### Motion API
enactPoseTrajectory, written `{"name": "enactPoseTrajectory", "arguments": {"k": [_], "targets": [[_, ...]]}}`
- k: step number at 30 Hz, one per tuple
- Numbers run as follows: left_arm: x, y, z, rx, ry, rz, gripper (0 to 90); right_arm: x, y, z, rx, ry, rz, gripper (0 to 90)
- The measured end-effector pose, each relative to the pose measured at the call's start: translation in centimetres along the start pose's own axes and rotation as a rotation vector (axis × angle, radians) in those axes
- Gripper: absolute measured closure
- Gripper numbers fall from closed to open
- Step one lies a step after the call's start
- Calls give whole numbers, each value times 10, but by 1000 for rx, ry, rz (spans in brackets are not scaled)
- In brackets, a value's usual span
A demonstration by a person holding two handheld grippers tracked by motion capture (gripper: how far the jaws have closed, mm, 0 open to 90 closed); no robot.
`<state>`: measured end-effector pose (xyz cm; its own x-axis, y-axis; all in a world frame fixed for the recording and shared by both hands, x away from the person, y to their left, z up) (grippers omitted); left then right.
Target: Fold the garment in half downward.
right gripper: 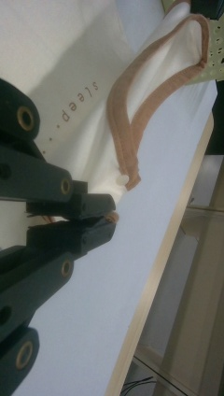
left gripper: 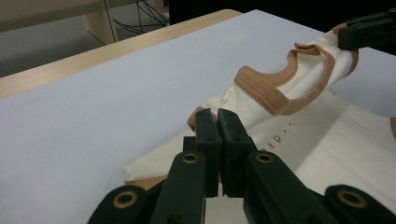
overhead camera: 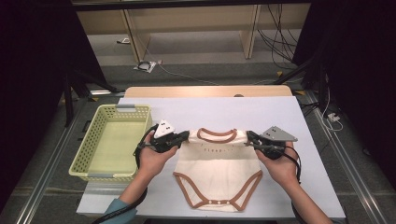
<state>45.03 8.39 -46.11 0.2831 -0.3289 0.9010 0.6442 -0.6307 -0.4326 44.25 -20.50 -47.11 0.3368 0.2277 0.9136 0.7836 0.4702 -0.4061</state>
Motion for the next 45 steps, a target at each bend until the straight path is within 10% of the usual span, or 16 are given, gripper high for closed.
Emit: {"name": "enactPoseTrajectory", "arguments": {"k": [45], "targets": [[-5,-10,-9,-14,27,18,876,-5,-10,9,21,-16,9,861]]}}
Point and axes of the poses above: each handheld gripper's, and its own axes: y roughly forward along the jaws, x roughly out of its top, z roughly to its left, the point moved 6 cm from there along y, roughly forward along the jaws, and after that the axes turned 5 degrees about y, right-handed, at the moved point
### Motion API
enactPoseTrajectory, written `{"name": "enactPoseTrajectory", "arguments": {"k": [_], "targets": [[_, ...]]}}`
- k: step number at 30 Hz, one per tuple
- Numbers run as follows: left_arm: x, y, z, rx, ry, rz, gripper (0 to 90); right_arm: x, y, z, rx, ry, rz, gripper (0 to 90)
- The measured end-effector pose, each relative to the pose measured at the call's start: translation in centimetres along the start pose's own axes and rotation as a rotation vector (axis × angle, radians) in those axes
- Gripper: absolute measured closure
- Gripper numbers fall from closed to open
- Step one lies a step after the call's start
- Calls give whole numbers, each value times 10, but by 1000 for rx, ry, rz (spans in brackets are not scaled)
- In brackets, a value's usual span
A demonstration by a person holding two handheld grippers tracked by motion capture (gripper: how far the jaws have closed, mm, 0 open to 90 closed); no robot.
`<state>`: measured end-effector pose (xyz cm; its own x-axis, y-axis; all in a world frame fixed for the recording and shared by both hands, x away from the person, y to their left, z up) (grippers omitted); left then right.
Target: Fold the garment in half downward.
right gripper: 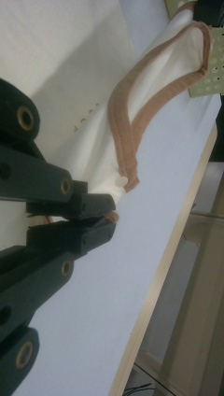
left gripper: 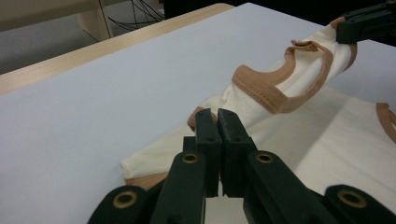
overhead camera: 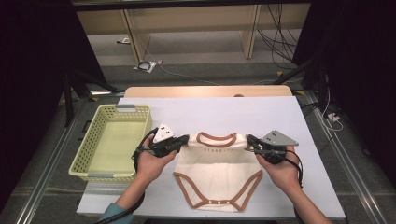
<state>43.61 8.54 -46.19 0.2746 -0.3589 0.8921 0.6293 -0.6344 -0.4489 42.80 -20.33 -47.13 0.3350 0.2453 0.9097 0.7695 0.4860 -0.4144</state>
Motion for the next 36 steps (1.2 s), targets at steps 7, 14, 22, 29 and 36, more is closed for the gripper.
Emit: {"name": "enactPoseTrajectory", "arguments": {"k": [7,14,22,29,36], "targets": [[0,-2,-2,-3,3,-3,876,-1,-1,1,2,-1,6,861],[-1,-5,-3,-3,8,-1,876,-1,-3,4,7,-3,3,861],[0,-6,-6,-8,15,-1,876,-2,-5,4,9,-4,5,860],[0,-8,-7,-8,20,0,876,-3,-7,6,12,-4,5,861],[-1,-9,-8,-10,20,2,876,-4,-9,8,19,-5,6,861]]}}
Point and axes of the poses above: each handheld gripper's, and its own axes: y roughly forward along the jaws, x roughly out of its top, z roughly to its left, the point moved 6 cm from there along y, roughly forward along the jaws, and after that the axes turned 5 degrees about y, right-handed, at the moved point
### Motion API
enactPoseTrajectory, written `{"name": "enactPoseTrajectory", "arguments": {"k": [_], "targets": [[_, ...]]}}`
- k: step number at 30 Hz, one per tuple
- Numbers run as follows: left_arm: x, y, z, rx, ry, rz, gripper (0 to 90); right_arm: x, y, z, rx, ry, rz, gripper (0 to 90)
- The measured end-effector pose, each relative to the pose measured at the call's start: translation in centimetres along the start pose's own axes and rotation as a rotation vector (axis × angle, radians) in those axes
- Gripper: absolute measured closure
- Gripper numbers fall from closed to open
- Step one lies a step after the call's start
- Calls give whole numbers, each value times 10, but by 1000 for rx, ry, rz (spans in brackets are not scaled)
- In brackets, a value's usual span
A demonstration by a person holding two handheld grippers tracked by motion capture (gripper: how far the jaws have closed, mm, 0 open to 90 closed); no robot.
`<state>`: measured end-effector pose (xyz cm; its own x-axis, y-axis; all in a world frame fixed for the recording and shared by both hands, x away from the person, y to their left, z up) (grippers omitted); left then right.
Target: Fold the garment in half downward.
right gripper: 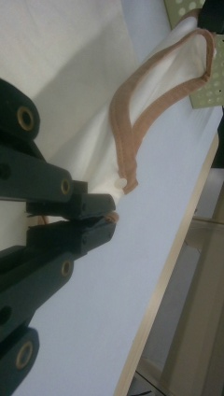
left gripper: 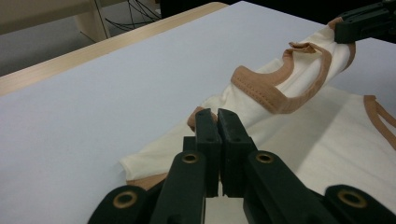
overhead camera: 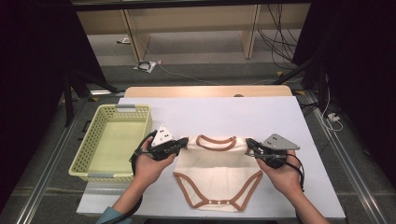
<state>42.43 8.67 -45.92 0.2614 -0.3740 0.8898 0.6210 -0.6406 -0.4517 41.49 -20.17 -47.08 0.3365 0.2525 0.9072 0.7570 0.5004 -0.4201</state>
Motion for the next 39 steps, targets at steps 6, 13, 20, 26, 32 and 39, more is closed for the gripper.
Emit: {"name": "enactPoseTrajectory", "arguments": {"k": [6,13,20,26,32,39], "targets": [[-1,0,-1,-4,7,4,876,-2,-2,1,4,1,7,861],[-1,-1,-4,-8,10,4,876,-3,-4,3,8,-5,9,861],[-2,-2,-6,-12,14,8,876,-4,-6,3,12,-7,8,861],[-1,-3,-7,-15,19,7,876,-4,-8,4,14,-6,12,861],[-2,-4,-9,-20,22,12,876,-4,-9,4,17,-5,9,861],[-2,-5,-11,-24,27,10,876,-4,-13,5,18,0,10,861]]}}
Point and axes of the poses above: each handheld gripper's, and its own axes: y roughly forward along the jaws, x roughly out of its top, z roughly to its left, the point moved 6 cm from there along y, roughly forward along the jaws, and after that the axes turned 5 degrees about y, right-handed, at the moved point
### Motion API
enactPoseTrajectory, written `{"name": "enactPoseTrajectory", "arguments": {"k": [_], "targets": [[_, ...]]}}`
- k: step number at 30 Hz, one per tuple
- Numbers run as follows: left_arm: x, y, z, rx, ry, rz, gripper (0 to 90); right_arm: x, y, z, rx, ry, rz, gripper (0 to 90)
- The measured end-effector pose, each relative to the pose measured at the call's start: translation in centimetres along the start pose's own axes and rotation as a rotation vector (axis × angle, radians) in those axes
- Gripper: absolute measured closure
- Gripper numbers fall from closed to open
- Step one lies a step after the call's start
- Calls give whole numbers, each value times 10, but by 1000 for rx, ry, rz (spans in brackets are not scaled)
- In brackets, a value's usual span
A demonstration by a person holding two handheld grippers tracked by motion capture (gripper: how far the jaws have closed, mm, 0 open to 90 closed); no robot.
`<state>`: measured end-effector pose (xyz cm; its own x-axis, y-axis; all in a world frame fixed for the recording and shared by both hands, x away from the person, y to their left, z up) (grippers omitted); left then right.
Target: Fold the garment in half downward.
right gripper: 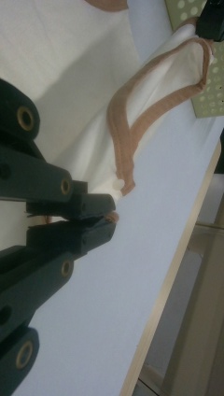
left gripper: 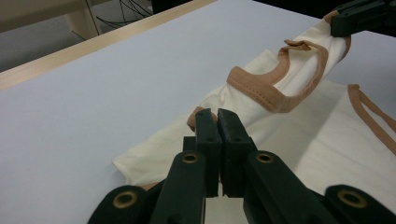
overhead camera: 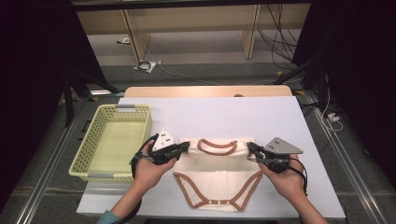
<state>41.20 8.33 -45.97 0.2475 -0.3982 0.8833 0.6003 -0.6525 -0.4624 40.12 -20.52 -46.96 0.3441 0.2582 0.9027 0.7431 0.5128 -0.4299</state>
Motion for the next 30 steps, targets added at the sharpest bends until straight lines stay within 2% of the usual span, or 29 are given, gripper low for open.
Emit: {"name": "enactPoseTrajectory", "arguments": {"k": [30], "targets": [[-2,-3,-8,-16,16,9,876,-6,-6,3,14,-2,19,861]]}}
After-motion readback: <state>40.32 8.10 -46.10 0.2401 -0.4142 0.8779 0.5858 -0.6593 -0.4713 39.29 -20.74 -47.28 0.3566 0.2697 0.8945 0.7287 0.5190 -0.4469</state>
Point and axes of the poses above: each handheld gripper's, and its own axes: y roughly forward along the jaws, x roughly out of its top, z roughly to its left, the point moved 6 cm from there along y, roughly forward along the jaws, and after that the axes turned 5 degrees about y, right-handed, at the moved point
